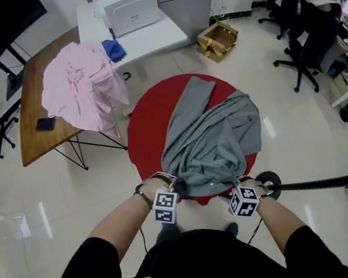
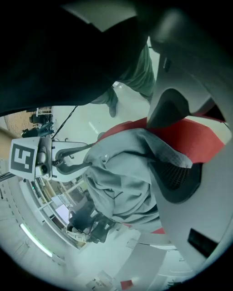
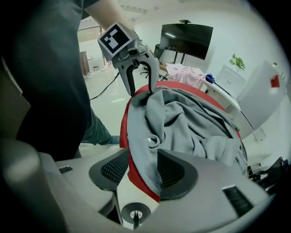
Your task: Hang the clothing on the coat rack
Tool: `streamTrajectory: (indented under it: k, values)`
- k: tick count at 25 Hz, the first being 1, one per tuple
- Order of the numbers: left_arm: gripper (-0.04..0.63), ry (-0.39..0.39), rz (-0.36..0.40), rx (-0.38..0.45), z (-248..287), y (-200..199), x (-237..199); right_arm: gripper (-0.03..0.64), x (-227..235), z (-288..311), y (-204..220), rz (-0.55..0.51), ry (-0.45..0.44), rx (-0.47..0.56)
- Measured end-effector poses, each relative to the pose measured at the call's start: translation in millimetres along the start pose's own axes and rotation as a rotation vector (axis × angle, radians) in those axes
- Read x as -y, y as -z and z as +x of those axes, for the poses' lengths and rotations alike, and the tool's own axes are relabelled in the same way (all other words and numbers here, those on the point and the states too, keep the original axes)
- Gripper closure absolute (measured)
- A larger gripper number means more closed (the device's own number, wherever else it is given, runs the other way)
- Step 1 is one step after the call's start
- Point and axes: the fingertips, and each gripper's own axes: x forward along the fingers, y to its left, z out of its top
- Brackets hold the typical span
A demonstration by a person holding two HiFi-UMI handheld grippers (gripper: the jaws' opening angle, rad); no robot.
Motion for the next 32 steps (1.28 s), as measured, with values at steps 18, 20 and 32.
streamTrajectory:
  k: [18, 20, 32]
  values:
    - [0.578, 0.063, 0.007, 0.032, -7, -15, 5, 0.611, -4, -10, -9, 0.071, -0.071, 0.040]
    - [0.578, 0.024, -0.041, 0.092, -30, -21, 0, 0.611, -4, -33, -21, 0.129, -0.071, 0.131]
    - [0.581, -0.185, -0.285, 0.555, -217, -124, -57, 0.611, 25, -263, -76, 0.308, 0.191, 0.709]
